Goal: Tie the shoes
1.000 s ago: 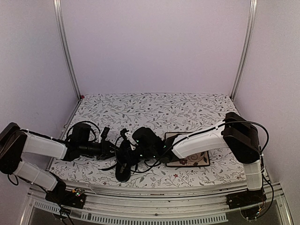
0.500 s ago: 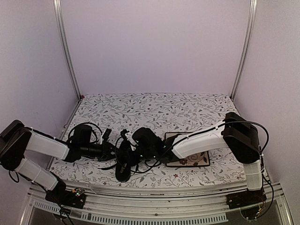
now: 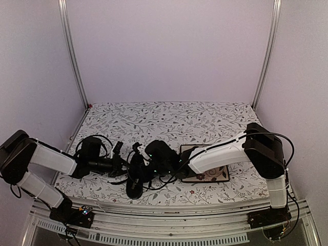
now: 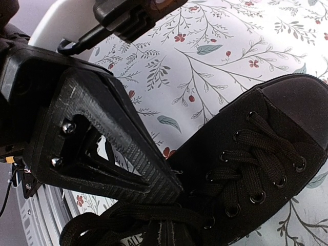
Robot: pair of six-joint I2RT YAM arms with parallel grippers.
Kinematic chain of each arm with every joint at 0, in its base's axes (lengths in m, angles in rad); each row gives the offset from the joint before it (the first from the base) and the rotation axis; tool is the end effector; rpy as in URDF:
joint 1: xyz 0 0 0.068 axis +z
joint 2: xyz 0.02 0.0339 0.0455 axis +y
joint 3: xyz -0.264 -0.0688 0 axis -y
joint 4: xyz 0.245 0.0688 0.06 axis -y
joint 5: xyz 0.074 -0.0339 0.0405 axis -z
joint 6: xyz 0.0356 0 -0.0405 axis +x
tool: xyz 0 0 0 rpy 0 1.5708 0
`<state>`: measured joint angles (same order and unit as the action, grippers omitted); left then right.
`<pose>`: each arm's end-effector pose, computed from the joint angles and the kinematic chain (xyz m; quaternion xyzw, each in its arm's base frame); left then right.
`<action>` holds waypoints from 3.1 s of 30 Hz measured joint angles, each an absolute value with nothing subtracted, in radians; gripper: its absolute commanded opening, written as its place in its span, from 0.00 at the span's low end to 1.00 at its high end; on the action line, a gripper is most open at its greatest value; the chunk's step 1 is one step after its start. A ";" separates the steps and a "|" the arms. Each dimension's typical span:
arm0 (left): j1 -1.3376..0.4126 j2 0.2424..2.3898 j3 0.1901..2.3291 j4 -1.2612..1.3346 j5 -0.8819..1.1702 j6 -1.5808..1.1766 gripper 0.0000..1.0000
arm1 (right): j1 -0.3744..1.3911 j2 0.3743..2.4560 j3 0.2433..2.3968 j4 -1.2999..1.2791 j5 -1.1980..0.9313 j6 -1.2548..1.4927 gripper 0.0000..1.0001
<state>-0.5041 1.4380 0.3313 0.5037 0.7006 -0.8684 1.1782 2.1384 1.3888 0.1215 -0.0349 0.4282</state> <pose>0.1918 -0.1320 0.1255 0.0064 0.8466 -0.5119 0.1456 0.1790 0.4355 0.1487 -0.3337 0.8260 0.3375 0.3041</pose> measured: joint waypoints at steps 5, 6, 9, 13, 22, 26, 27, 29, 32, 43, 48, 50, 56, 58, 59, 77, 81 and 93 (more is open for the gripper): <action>-0.515 1.419 0.327 0.476 0.680 -0.869 0.00 | 1.178 2.104 1.353 0.129 -0.016 0.428 0.15; -0.517 1.415 0.327 0.466 0.674 -0.868 0.00 | 1.178 2.092 1.344 0.131 -0.008 0.429 0.17; -0.518 1.398 0.326 0.429 0.647 -0.868 0.00 | 1.178 2.042 1.294 0.135 0.014 0.429 0.26; -0.518 1.378 0.326 0.402 0.620 -0.868 0.00 | 1.178 1.975 1.232 0.144 0.038 0.431 0.29; -0.518 1.352 0.326 0.379 0.609 -0.863 0.00 | 1.178 1.942 1.175 0.167 0.028 0.430 0.43; -0.517 1.352 0.326 0.378 0.611 -0.856 0.00 | 1.178 1.943 1.175 0.185 0.001 0.426 0.46; -0.517 1.352 0.326 0.378 0.613 -0.853 0.02 | 1.178 1.946 1.175 0.189 -0.004 0.425 0.46; -0.516 1.352 0.326 0.378 0.616 -0.845 0.09 | 1.178 1.956 1.180 0.189 -0.011 0.424 0.46; -0.513 1.352 0.326 0.377 0.620 -0.835 0.19 | 1.177 1.990 1.212 0.182 -0.014 0.426 0.45; -0.506 1.367 0.335 0.377 0.648 -0.808 0.28 | 1.171 2.040 1.282 0.164 -0.041 0.431 0.29; -0.503 1.390 0.345 0.377 0.659 -0.796 0.28 | 1.171 2.052 1.290 0.153 -0.049 0.430 0.27; -0.501 1.395 0.346 0.377 0.663 -0.793 0.29 | 1.171 2.052 1.290 0.147 -0.054 0.430 0.29; -0.491 1.401 0.353 0.379 0.675 -0.785 0.32 | 1.171 2.052 1.290 0.134 -0.057 0.432 0.33; -0.487 1.403 0.361 0.380 0.679 -0.779 0.32 | 1.171 2.052 1.289 0.133 -0.057 0.434 0.33; -0.486 1.404 0.366 0.380 0.682 -0.778 0.33 | 1.171 2.052 1.289 0.132 -0.057 0.434 0.32; -0.475 1.441 0.390 0.386 0.732 -0.748 0.32 | 1.171 2.052 1.289 0.120 -0.057 0.444 0.02; -0.474 1.441 0.390 0.392 0.743 -0.747 0.34 | 1.170 2.052 1.289 0.121 -0.058 0.430 0.02; -0.471 1.441 0.390 0.406 0.757 -0.732 0.34 | 1.171 2.052 1.320 0.131 -0.081 0.408 0.02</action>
<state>-0.4706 1.4406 0.3904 0.4057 0.7570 -0.7322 1.1706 2.0518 1.3197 0.1310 -0.0811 0.4076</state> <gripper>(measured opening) 0.349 0.026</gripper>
